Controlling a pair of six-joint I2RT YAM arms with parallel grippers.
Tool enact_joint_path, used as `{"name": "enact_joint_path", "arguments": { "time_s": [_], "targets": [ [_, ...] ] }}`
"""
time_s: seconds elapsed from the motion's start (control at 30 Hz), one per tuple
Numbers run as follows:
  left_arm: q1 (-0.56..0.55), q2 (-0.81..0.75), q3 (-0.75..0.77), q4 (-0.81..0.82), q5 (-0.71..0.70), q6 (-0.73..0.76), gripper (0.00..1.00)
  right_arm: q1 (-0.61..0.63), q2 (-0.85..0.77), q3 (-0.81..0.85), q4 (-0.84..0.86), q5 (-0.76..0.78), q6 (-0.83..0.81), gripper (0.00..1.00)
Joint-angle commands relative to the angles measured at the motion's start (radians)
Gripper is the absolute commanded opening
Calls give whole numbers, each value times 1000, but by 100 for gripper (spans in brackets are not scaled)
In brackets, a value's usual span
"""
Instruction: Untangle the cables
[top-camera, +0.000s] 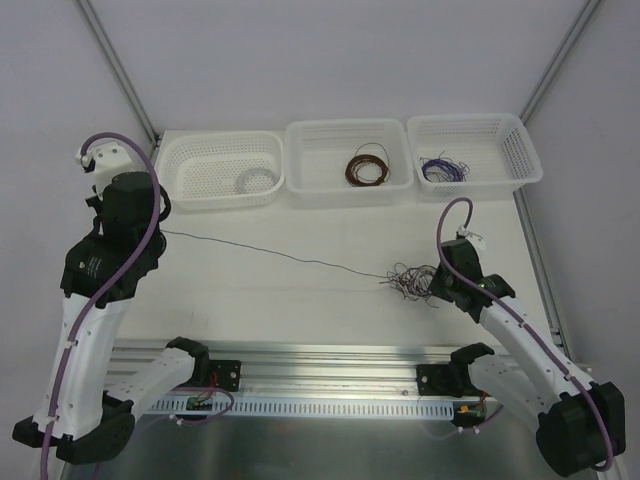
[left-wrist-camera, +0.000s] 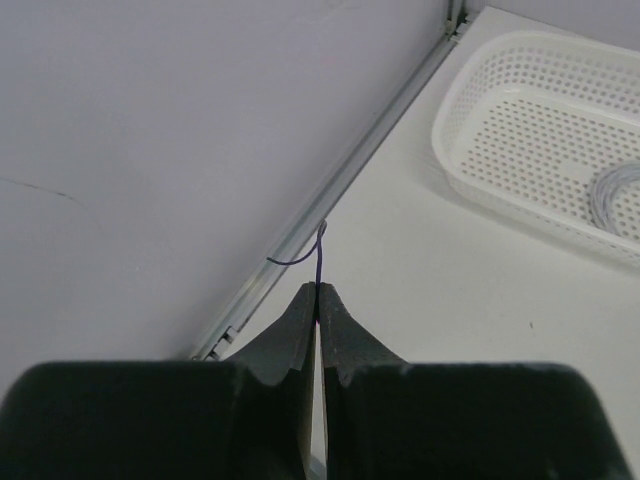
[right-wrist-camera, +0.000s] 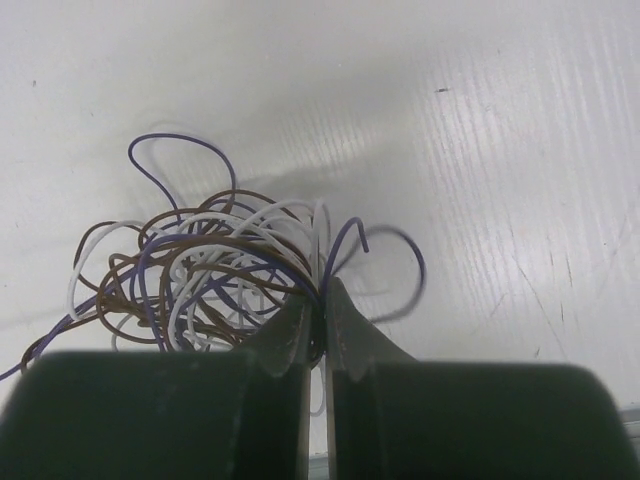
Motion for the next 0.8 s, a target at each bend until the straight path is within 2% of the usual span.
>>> {"name": "enact_joint_path", "arguments": {
  "time_s": [0.0,0.17,0.33,0.43,0.47,0.5,0.57,0.6,0.7,0.77],
  "targets": [
    [32,26,66,-7,-110,84,0,-29,-30,57,-37,-9,-29,2],
    [53,76,135,12,-191,151,0,-52,-22,90,-72,-9,-44,2],
    [73,78,183,52,-151,190,0,-69,-33,104,-74,-40,-69,3],
    [73,52,134,58,132,152,0,-67,-21,108,-43,-136,-104,4],
    [71,34,105,62,281,135,0,-64,-18,108,-32,-159,-110,4],
    [73,24,76,76,373,106,0,-61,-13,102,-9,-178,-125,4],
    [71,1,-39,101,522,86,0,-47,7,96,14,-219,-133,4],
    [71,-3,-82,130,651,61,0,-40,17,91,26,-236,-145,4],
    [71,-13,-256,202,824,21,0,6,76,99,64,-261,-153,4],
    [70,-10,-369,234,886,0,0,49,114,97,81,-247,-156,3]
  ]
}}
